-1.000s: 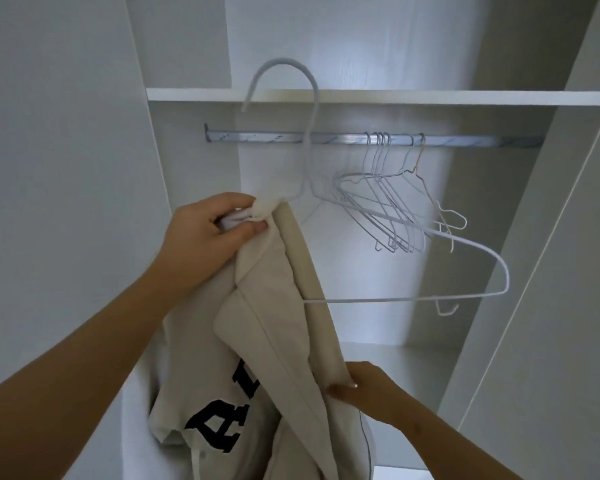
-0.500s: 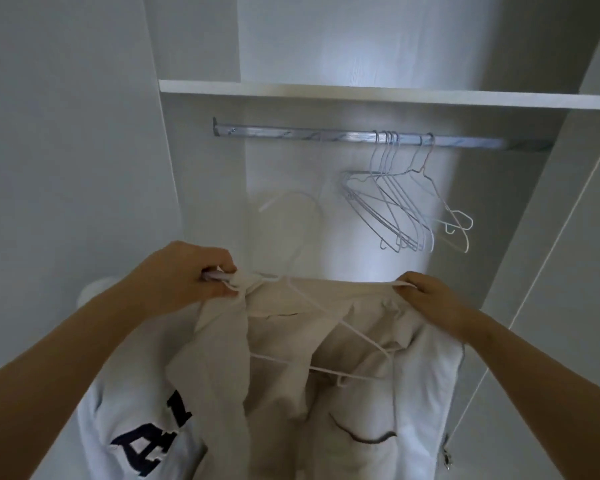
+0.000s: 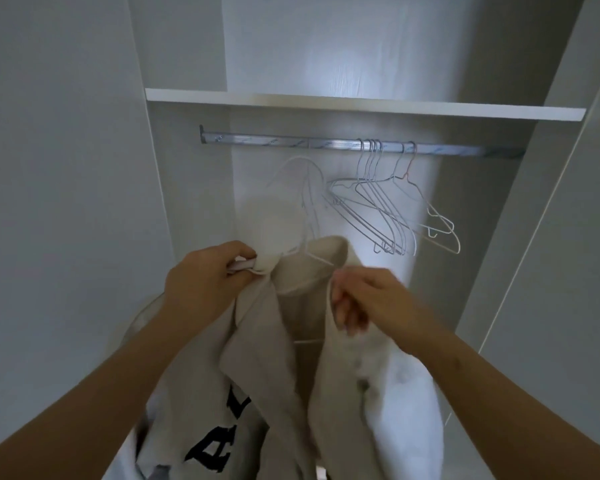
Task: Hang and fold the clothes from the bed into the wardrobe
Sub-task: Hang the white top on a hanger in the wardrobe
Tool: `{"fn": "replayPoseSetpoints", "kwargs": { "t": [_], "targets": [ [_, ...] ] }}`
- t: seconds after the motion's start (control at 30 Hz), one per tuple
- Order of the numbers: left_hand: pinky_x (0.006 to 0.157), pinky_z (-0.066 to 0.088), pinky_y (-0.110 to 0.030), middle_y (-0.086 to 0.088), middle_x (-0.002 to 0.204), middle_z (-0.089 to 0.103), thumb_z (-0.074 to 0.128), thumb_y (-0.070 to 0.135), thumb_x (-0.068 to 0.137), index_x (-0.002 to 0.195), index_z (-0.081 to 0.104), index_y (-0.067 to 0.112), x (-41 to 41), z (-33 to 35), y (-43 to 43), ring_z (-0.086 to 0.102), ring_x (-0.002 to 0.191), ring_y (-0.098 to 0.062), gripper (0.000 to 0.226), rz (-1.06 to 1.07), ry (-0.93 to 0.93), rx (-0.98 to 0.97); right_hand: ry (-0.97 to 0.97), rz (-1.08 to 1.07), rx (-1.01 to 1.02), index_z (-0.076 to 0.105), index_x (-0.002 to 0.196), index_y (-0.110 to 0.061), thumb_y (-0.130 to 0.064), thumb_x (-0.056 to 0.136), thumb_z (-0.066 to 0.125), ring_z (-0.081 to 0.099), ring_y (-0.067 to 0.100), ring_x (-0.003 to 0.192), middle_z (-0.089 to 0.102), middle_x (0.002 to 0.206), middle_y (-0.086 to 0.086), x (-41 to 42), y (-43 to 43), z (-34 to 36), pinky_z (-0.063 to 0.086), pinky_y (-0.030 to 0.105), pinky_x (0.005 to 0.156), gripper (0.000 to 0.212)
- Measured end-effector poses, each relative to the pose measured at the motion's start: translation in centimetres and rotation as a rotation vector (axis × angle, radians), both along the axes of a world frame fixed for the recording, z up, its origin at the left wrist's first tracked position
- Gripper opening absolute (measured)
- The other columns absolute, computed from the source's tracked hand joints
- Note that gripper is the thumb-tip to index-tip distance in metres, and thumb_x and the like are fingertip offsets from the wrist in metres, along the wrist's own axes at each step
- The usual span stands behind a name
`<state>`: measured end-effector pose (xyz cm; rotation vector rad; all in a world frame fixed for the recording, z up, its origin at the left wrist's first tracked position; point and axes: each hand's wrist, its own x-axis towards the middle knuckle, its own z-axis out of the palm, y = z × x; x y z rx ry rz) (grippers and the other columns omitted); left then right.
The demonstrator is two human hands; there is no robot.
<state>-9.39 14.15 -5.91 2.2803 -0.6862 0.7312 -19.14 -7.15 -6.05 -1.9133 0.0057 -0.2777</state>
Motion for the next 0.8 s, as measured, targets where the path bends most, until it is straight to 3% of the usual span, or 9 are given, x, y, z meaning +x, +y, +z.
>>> {"fn": "replayPoseSetpoints", "kwargs": {
  "t": [0.1,0.17,0.23,0.3,0.37,0.43,0.53,0.67,0.8],
  "targets": [
    [0.053,0.032,-0.011,0.019,0.06,0.052,0.073,0.018,0.077,0.09,0.07,0.025,-0.1,0.4,0.6,0.049,0.057,0.0,0.015,-0.088,0.07,-0.082,-0.436,-0.388,-0.339,0.065,0.084,-0.025,-0.027,0.094,0.051,0.056,0.007,0.082,0.061,0.082,-0.017,0.1,-1.6,0.1,0.042,0.018,0.075,0.017],
    [0.057,0.037,-0.02,0.011,0.063,0.057,0.074,0.015,0.076,0.091,0.07,0.023,-0.5,0.6,0.5,0.051,0.059,-0.005,0.017,-0.156,0.093,-0.089,-0.308,-0.303,-0.579,0.061,0.107,-0.022,-0.045,0.093,0.048,0.055,0.012,0.089,0.06,0.094,-0.011,0.0,-2.5,-0.4,0.043,0.028,0.083,0.029],
    [0.059,0.038,-0.02,0.001,0.07,0.062,0.074,0.014,0.076,0.093,0.07,0.022,-0.6,0.6,0.0,0.053,0.063,-0.014,0.019,-0.21,0.093,-0.081,-0.114,-0.218,-0.708,0.055,0.087,-0.023,-0.066,0.084,0.036,0.053,0.011,0.066,0.056,0.07,-0.008,-0.1,-3.0,-1.4,0.043,0.027,0.066,0.048],
    [0.063,0.035,-0.01,0.004,0.084,0.064,0.072,0.019,0.078,0.1,0.068,0.022,-0.8,0.4,-0.8,0.055,0.074,-0.013,0.022,-0.224,0.104,-0.012,-0.124,-0.315,-0.845,0.036,0.062,-0.022,-0.061,0.085,0.04,0.043,0.013,0.05,0.04,0.05,-0.005,0.0,-3.3,-2.1,0.031,0.025,0.052,0.046],
    [0.076,0.038,-0.014,0.006,0.102,0.058,0.068,0.032,0.081,0.112,0.061,0.023,-1.0,0.1,-1.6,0.054,0.093,-0.012,0.033,-0.218,0.111,0.107,-0.16,-0.42,-0.808,0.026,0.057,-0.02,-0.053,0.087,0.05,0.041,0.018,0.051,0.035,0.047,-0.004,0.0,-3.1,-2.7,0.029,0.029,0.051,0.05],
    [0.085,0.045,-0.033,0.004,0.108,0.056,0.063,0.047,0.08,0.113,0.059,0.02,-1.9,0.0,-2.3,0.054,0.098,-0.017,0.043,-0.156,0.018,0.23,-0.147,-0.426,-0.753,0.03,0.058,-0.019,-0.052,0.087,0.051,0.045,0.019,0.055,0.037,0.049,-0.004,0.2,-2.7,-3.3,0.033,0.031,0.054,0.049],
    [0.055,0.05,-0.032,-0.007,0.077,0.061,0.061,0.029,0.078,0.081,0.066,0.009,-2.9,-0.5,-3.8,0.059,0.068,-0.025,0.022,-0.125,-0.356,0.382,-0.109,-0.366,-0.786,0.037,0.062,-0.017,-0.055,0.087,0.049,0.048,0.018,0.056,0.04,0.051,-0.004,0.3,-2.2,-4.0,0.037,0.031,0.056,0.047],
    [0.071,0.041,-0.026,-0.004,0.097,0.056,0.048,0.025,0.093,0.098,0.061,0.013,-1.1,0.2,-3.3,0.055,0.089,-0.02,0.018,-0.033,-0.032,0.531,-0.028,-0.383,-0.778,0.028,0.057,-0.02,-0.053,0.089,0.048,0.038,0.009,0.05,0.036,0.051,-0.002,0.4,-2.9,-5.0,0.025,0.022,0.048,0.05],
    [0.066,0.057,-0.032,0.003,0.065,0.063,0.065,0.019,0.085,0.076,0.064,0.012,-1.7,-0.2,-3.3,0.064,0.059,-0.014,0.012,-0.141,0.391,-0.141,0.042,-0.4,-0.674,0.033,0.055,-0.021,-0.051,0.089,0.049,0.038,0.005,0.049,0.037,0.051,-0.004,0.6,-2.9,-5.9,0.024,0.021,0.048,0.048]
  ]
}}
